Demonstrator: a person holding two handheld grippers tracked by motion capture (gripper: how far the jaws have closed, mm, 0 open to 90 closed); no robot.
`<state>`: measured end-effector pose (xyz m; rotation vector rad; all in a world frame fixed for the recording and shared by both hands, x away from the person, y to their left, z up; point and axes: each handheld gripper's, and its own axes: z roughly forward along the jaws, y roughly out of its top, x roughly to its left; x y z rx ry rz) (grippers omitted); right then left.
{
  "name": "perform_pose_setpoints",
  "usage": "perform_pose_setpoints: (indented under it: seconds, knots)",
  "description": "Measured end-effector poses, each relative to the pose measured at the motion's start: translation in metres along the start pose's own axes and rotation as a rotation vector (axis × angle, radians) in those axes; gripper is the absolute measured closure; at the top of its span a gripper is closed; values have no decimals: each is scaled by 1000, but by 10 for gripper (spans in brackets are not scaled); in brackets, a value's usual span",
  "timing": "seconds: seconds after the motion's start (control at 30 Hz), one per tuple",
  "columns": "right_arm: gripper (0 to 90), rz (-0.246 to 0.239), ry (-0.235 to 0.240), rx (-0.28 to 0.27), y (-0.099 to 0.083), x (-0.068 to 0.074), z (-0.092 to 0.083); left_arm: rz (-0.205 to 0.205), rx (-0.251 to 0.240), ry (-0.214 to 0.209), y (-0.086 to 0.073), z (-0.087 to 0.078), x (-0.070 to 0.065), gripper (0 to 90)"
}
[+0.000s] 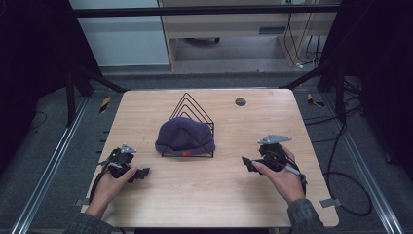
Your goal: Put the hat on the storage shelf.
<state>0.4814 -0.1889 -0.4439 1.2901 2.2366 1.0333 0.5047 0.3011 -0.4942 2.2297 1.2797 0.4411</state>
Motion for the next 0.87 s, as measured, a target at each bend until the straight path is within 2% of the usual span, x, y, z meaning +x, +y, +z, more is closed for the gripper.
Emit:
perform_pose_setpoints:
  seconds: [0.07,0.17,0.4,0.47,0.57,0.67,0.8,0.87]
  knots:
    - [129,17,5,29,-19,-4,3,-3,-8,-3,-1,0,0,23]
    - [129,27,-1,48,-35,-5,8,-4,-20,-2,-3,1,1,4]
    - [135,62,-2,55,-52,-8,18,-3,-26,-2,-4,2,2,0]
    - [133,53,-1,63,-53,-7,20,-6,-26,0,-3,2,1,0]
    - [119,16,-21,90,-57,-4,24,-4,-22,-2,-3,2,2,0]
    - [91,-20,-43,88,-58,-2,27,0,-22,-1,-2,2,2,0]
    - [64,-19,-53,39,-63,2,29,-1,-22,-1,-2,3,1,0]
    - [64,-14,-51,33,-64,2,29,-3,-22,-2,-2,3,1,0]
